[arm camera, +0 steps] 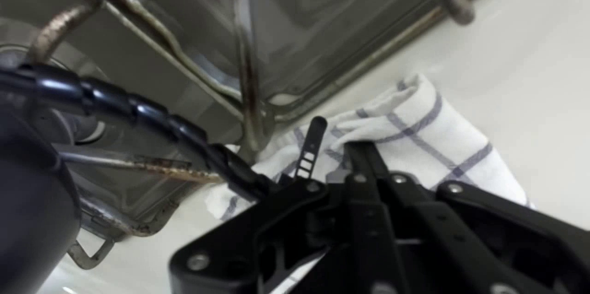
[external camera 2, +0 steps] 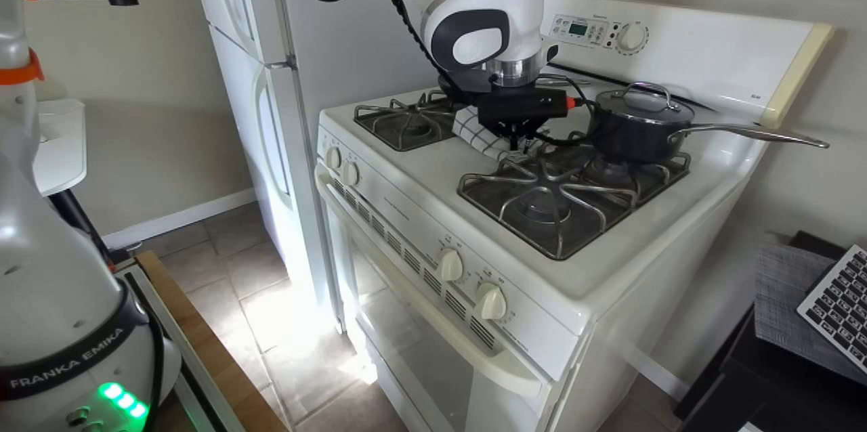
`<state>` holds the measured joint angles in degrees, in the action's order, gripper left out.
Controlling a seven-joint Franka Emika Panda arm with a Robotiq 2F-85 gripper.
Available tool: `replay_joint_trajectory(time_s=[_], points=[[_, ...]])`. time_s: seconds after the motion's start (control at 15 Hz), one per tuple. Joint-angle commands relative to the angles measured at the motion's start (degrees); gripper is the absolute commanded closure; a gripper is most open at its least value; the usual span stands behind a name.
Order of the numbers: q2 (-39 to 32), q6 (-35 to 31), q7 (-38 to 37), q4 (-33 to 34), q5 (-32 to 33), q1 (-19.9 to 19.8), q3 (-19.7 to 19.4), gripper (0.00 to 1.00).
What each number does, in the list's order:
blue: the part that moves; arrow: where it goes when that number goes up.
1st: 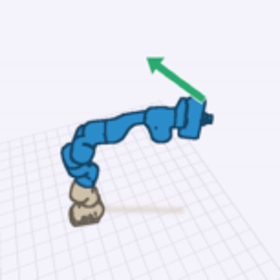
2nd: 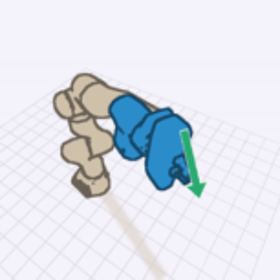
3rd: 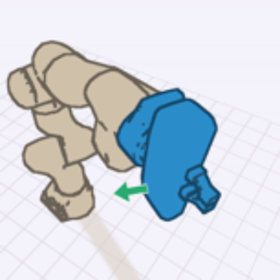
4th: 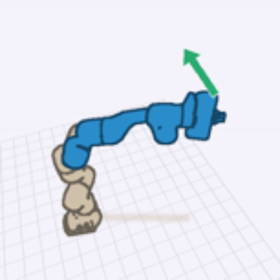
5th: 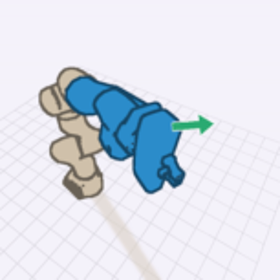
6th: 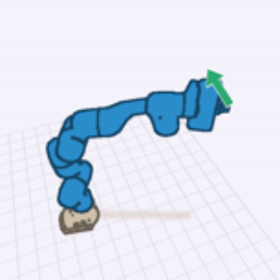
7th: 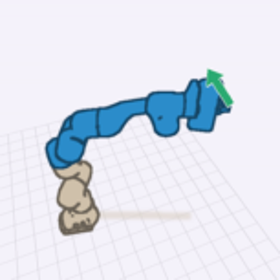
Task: Fold the towel two times over.
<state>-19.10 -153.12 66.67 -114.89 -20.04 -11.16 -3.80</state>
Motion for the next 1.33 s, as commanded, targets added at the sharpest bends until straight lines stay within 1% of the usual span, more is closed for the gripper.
replay_joint_trajectory(time_s=[0.0, 0.2, 0.27, 0.33, 0.4, 0.47, 0.53, 0.67, 0.73, 0.87, 1.0, 1.07, 1.13, 1.2, 1.27], points=[[1.52, 0.87, -5.03, -1.89, 6.3, -0.9, -0.06, 1.0], [2.92, 1.87, -5.93, -2.59, 8.07, -1.78, 0.73, 1.0], [3.95, 2.55, -5.9, -2.89, 7.0, -2.22, 1.55, 0.74], [4.81, 2.97, -5.31, -2.99, 5.82, -2.59, 2.29, 0.73], [5.91, 3.4, -5.45, -3.02, 4.67, -2.71, 2.89, 0.66], [7.24, 3.3, -5.49, -3.2, 2.2, -3.04, 3.9, 0.6], [8.43, 3.33, -6.08, -3.3, -0.25, -3.12, 4.55, 0.51], [10.98, 1.89, -7.73, -3.87, -6.35, -2.76, 5.42, 0.38], [12.14, 1.76, -8.5, -4.01, -8.67, -2.28, 5.45, 0.29], [14.28, 0.2, -11.52, -4.91, -11.02, -1.05, 4.77, 0.13], [15.91, -1.41, -13.49, -5.6, -12.77, -0.12, 4.29, 0.01], [16.72, -2.98, -15.28, -6.35, -12.61, 0.4, 3.9, 0.0], [17.4, -3.98, -18.24, -6.97, -11.08, 0.9, 3.38, 0.0], [17.96, -5.77, -20.55, -7.7, -10.49, -0.01, 4.46, 0.0], [18.57, -6.33, -24.58, -8.36, -7.56, 1.61, 2.61, 0.0]])
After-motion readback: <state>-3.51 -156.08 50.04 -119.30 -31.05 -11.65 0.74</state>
